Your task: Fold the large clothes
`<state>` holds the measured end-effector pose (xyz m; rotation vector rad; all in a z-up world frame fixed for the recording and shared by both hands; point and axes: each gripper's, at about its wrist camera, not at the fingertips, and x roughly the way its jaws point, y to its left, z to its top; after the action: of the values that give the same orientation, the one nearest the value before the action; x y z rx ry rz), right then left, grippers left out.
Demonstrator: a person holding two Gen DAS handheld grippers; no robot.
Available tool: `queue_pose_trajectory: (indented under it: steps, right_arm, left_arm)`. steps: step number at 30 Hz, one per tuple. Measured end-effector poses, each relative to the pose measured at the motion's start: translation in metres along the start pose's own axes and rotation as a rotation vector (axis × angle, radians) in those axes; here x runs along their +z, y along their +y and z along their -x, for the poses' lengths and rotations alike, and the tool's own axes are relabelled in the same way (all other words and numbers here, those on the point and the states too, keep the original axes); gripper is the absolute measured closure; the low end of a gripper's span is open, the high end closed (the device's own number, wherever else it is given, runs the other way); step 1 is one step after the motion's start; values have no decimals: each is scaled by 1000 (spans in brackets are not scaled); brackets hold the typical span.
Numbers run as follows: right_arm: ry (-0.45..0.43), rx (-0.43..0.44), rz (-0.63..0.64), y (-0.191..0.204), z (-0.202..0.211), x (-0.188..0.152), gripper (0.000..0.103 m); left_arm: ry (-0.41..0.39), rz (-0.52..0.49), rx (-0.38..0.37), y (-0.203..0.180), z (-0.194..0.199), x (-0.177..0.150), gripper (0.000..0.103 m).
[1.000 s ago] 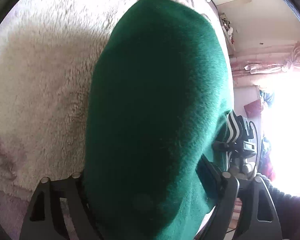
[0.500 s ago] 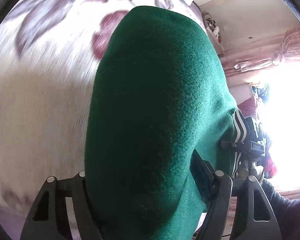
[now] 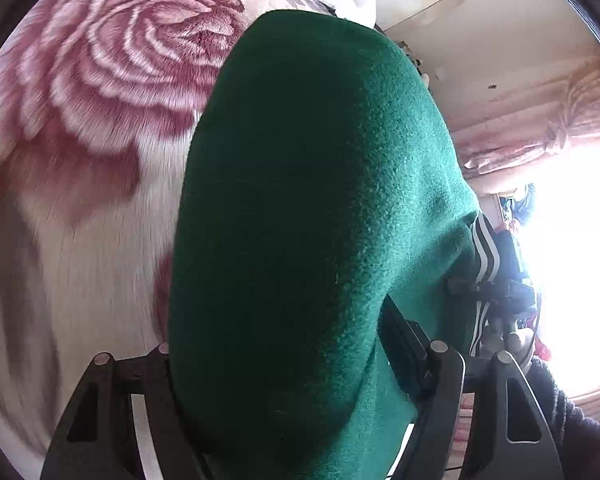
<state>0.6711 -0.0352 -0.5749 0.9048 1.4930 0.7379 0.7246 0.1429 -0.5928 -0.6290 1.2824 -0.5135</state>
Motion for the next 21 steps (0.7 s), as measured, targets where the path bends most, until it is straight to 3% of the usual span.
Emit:
queue_pose_trajectory:
  steps: [6,9,12,15,18,19,21]
  right_arm:
    - [6,-40,-61,-32,-43,77,68]
    - [34,-39,-125,-56,-61,95,67]
    - [60,-47,-136,-61,-72,96,61]
    - [42,-136,-147,-55,-67,86,44]
    - [-13,-264,-97,-33,-56,54,27]
    - [-18,-342,-54,-20,-60,31,27]
    - [-43,-529,37,16,-84,17,26]
  left_arm:
    - [103,37,-17,52,-68,63,33]
    - [142,41,-71,66,-85,69,30]
    - [159,27,-69,64,-82,63,29]
    - [153,44,-35,77,-59,51,29]
    - [104,50,56,70,-39,39,29]
    - [86,48,81,67,-35,36,29]
    - [40,44,165,56,-22,19,29]
